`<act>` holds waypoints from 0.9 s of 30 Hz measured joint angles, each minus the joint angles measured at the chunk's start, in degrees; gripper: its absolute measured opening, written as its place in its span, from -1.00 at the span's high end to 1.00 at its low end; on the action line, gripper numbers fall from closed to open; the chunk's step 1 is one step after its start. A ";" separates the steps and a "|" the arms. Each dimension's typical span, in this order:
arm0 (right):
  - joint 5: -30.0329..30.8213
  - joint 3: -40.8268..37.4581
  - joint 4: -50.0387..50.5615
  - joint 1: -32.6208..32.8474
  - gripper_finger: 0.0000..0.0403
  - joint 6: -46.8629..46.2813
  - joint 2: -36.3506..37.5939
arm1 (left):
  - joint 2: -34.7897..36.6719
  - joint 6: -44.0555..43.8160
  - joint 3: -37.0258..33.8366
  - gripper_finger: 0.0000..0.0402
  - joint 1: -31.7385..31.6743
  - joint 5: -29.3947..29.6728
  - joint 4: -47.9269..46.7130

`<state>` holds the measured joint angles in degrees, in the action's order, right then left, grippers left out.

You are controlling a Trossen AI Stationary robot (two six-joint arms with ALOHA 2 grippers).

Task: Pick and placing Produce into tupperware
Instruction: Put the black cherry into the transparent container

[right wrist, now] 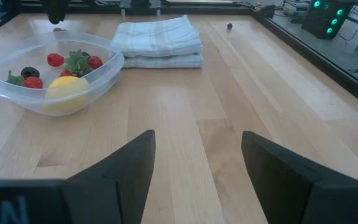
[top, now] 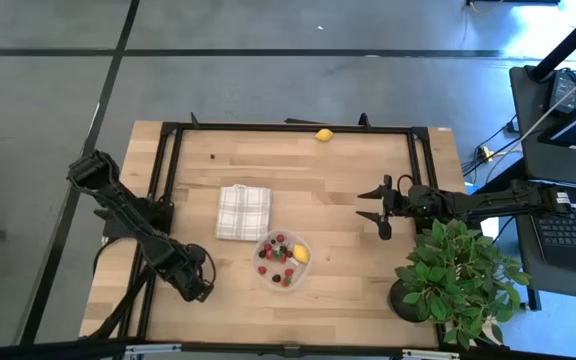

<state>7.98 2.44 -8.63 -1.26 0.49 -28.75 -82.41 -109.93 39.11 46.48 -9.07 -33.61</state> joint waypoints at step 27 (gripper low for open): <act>0.00 0.00 0.42 -0.01 -0.20 0.00 0.00 | 0.00 0.17 0.04 0.68 -0.72 -2.48 -0.19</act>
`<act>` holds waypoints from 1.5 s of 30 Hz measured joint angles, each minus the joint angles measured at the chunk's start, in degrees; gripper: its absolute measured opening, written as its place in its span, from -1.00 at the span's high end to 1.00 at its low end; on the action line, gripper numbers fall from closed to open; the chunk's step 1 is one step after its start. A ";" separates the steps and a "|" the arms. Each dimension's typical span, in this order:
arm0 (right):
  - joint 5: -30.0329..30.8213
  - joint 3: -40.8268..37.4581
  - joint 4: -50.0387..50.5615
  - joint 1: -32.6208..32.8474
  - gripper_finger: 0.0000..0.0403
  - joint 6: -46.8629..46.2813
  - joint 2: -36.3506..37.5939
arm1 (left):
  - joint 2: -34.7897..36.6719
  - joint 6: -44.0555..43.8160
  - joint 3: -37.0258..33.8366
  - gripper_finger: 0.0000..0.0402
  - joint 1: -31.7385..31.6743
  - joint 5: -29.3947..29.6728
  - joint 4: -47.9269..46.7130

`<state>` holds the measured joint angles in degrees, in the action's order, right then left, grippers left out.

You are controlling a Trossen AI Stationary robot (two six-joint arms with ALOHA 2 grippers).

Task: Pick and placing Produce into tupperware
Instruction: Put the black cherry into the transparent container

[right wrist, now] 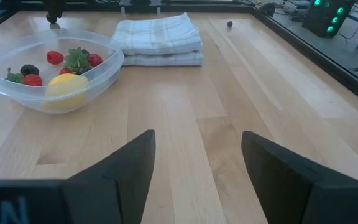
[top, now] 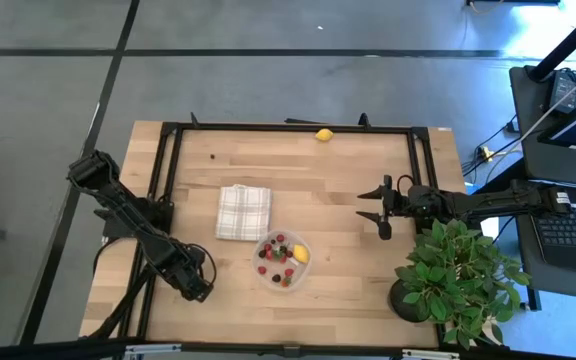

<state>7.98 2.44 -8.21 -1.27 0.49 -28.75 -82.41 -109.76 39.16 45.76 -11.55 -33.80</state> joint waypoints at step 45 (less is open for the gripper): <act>-0.01 0.00 0.00 0.00 -0.20 -0.02 0.02 | 0.02 2.38 0.05 0.02 0.20 0.52 -1.97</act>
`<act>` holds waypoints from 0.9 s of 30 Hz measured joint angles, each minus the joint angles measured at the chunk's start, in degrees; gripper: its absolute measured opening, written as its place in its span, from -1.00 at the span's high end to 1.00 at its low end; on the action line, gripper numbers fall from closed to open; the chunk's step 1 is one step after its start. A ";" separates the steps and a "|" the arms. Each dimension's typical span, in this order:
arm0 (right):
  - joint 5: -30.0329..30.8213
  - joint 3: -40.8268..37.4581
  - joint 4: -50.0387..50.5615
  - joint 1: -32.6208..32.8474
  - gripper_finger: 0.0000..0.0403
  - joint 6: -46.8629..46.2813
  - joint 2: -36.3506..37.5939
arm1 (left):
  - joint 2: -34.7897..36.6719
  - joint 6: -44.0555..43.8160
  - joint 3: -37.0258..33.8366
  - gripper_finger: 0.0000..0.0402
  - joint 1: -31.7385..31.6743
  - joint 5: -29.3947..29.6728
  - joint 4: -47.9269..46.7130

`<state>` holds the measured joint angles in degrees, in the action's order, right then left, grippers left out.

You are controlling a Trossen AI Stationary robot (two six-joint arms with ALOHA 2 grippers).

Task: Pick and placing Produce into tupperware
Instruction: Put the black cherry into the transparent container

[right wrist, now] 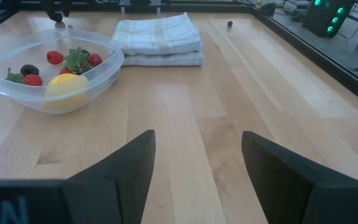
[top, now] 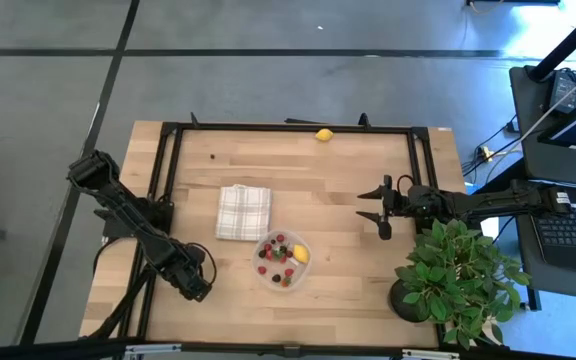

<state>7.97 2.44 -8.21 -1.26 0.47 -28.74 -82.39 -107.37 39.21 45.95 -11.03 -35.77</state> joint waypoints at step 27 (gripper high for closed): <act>0.02 0.00 0.02 0.01 -0.20 -0.39 0.01 | -4.22 -4.19 0.08 0.02 2.05 -2.64 2.35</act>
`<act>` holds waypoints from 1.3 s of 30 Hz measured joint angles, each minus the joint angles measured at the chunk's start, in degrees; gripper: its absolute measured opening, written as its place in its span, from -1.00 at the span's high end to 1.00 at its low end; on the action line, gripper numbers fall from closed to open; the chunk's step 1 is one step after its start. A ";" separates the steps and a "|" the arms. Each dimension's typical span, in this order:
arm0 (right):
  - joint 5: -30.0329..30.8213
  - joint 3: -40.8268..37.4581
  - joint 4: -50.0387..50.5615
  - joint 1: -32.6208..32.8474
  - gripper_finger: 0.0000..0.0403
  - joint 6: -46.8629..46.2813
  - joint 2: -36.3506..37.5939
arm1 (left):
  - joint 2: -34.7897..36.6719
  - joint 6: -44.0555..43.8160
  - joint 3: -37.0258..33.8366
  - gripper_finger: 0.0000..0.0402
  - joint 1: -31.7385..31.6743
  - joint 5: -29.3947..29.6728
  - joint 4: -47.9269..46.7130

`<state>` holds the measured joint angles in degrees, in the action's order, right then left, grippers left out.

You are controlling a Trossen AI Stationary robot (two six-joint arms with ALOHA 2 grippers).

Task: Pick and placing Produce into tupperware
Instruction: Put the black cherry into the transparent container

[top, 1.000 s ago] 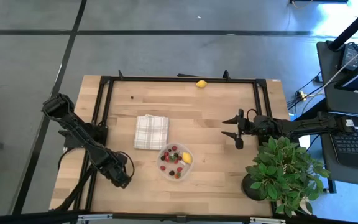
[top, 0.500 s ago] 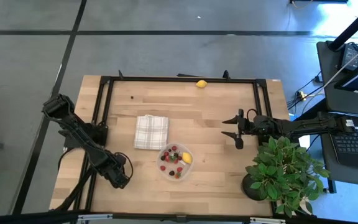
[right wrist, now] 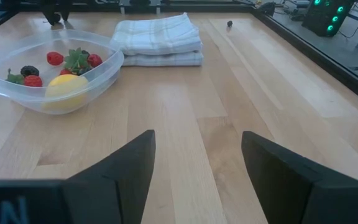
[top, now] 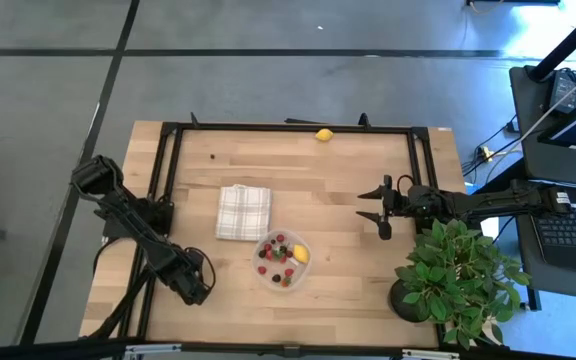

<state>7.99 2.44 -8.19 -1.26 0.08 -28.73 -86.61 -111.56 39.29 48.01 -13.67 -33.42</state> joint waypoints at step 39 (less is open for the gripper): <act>-0.02 0.00 0.39 -0.02 -0.20 0.04 0.00 | -0.15 -0.89 -0.13 0.02 1.08 -2.04 0.76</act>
<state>7.97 2.44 -7.79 -1.27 0.12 -28.73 -86.76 -112.44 39.16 49.09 -15.71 -32.67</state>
